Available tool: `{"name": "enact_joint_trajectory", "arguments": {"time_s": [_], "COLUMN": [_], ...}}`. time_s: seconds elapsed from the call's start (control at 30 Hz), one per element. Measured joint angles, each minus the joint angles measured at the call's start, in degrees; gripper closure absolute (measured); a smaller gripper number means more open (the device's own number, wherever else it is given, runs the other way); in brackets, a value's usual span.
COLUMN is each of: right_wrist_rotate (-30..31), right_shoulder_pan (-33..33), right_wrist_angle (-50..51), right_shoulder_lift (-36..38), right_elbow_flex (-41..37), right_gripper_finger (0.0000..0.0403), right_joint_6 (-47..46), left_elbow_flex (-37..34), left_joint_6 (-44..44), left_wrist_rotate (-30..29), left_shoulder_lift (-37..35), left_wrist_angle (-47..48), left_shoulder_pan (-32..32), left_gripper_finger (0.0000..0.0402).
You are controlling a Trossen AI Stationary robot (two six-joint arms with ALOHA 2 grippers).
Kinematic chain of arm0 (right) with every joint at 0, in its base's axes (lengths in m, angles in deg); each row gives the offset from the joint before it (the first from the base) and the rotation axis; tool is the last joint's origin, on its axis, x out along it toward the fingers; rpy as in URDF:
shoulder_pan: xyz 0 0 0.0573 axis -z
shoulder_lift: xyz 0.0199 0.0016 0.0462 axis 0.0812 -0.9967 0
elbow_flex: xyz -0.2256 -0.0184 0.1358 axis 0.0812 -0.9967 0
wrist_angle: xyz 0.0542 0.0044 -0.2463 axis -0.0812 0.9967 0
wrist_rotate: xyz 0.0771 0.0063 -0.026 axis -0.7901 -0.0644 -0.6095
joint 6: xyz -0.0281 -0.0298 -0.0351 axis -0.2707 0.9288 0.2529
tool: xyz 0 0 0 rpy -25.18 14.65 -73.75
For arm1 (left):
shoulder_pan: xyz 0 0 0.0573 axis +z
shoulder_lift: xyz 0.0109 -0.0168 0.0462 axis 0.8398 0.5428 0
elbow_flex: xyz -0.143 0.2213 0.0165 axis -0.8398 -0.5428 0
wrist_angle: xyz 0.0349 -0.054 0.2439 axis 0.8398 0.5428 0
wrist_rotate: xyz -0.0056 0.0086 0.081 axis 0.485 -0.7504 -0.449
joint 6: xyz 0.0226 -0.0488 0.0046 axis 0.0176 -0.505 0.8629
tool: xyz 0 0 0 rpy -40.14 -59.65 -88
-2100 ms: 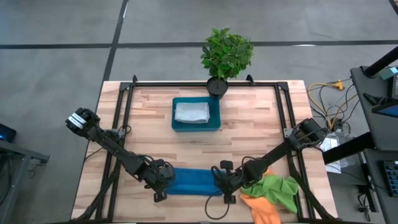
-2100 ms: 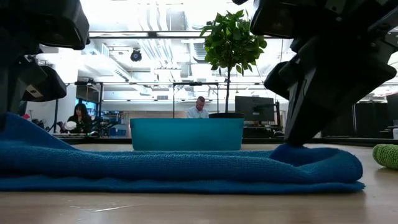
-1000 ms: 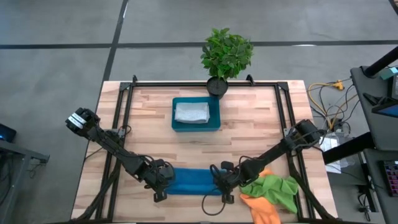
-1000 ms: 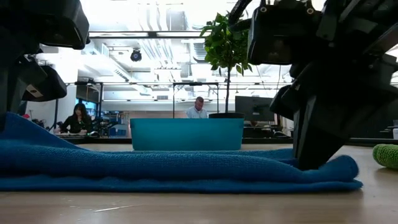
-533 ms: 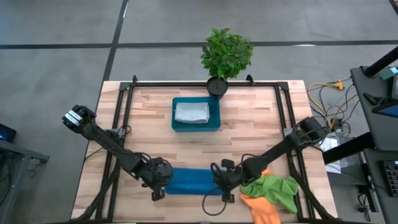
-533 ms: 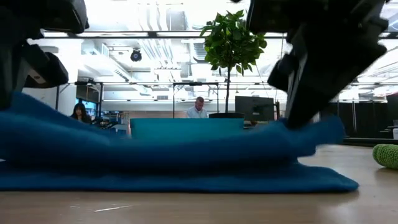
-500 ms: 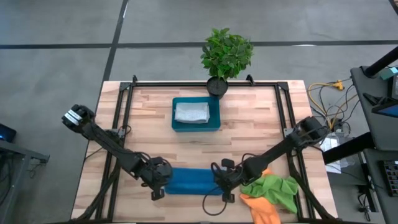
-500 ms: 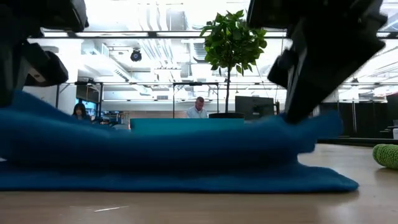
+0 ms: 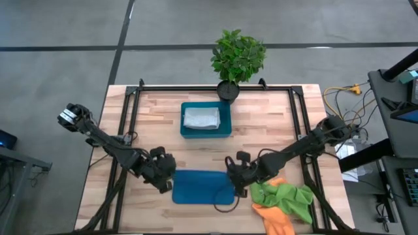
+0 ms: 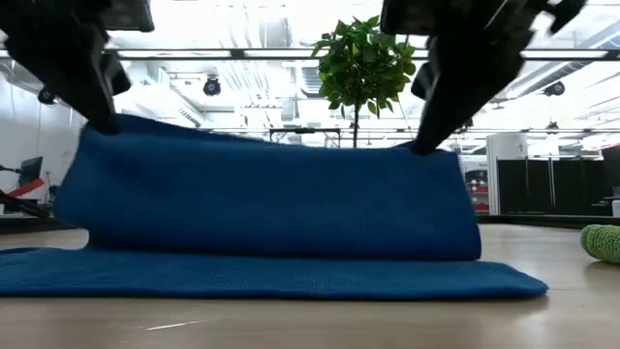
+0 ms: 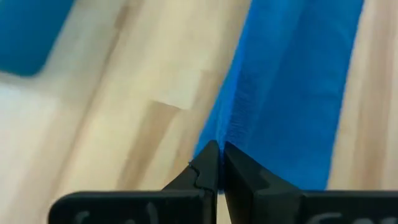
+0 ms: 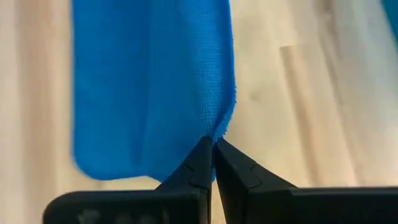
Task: Fold microfiber towels
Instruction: Fold the blue microfiber towel
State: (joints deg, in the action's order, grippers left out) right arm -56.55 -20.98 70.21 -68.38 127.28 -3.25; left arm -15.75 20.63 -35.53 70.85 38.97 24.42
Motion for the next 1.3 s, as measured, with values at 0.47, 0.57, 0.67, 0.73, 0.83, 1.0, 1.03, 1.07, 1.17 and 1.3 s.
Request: {"name": "enact_joint_trajectory", "arguments": {"time_s": [0.47,0.57,0.67,0.73,0.83,1.0,1.03,1.07,1.17,1.3], "right_wrist_rotate": [3.2,3.6,3.9,3.9,3.9,3.8,3.8,3.8,3.8,4.7], "right_shoulder_pan": [12.6,14.9,16.0,16.2,15.5,11.7,10.7,9.6,6.5,3.0], "right_wrist_angle": [3.0,3.0,3.0,3.0,3.2,3.4,3.5,3.7,4.3,3.9], "right_shoulder_lift": [0.4,0.5,0.7,1.1,2.0,3.6,3.8,3.8,3.7,3.0], "right_elbow_flex": [-0.1,-0.1,-0.1,-0.1,-0.1,-0.6,-0.7,-0.7,-0.8,-1.3], "right_gripper_finger": [0.0394,0.0394,0.0394,0.0394,0.0394,0.0394,0.0394,0.0394,0.0395,0.0395], "right_joint_6": [10.1,11.0,11.5,11.5,10.7,6.9,6.3,5.7,2.8,-1.6], "left_elbow_flex": [-0.1,-0.1,-0.1,-0.1,-0.2,-0.2,-0.2,-0.2,-0.2,-0.8], "left_joint_6": [14.1,16.7,18.5,18.7,18.7,18.7,18.7,18.7,17.3,14.3], "left_wrist_rotate": [-5.9,-7.0,-7.1,-7.1,-7.1,-7.0,-6.9,-6.9,-6.9,-6.9], "left_shoulder_lift": [0.1,0.1,0.1,0.1,0.1,-0.1,-0.1,-0.1,-0.1,-0.2], "left_wrist_angle": [2.7,2.7,2.5,2.5,2.5,3.0,2.9,2.9,3.0,4.3], "left_shoulder_pan": [14.1,17.1,19.1,19.4,19.0,16.2,15.5,14.8,12.5,9.4], "left_gripper_finger": [0.0402,0.0402,0.0402,0.0402,0.0402,0.0402,0.0402,0.0402,0.0402,0.0402]}}
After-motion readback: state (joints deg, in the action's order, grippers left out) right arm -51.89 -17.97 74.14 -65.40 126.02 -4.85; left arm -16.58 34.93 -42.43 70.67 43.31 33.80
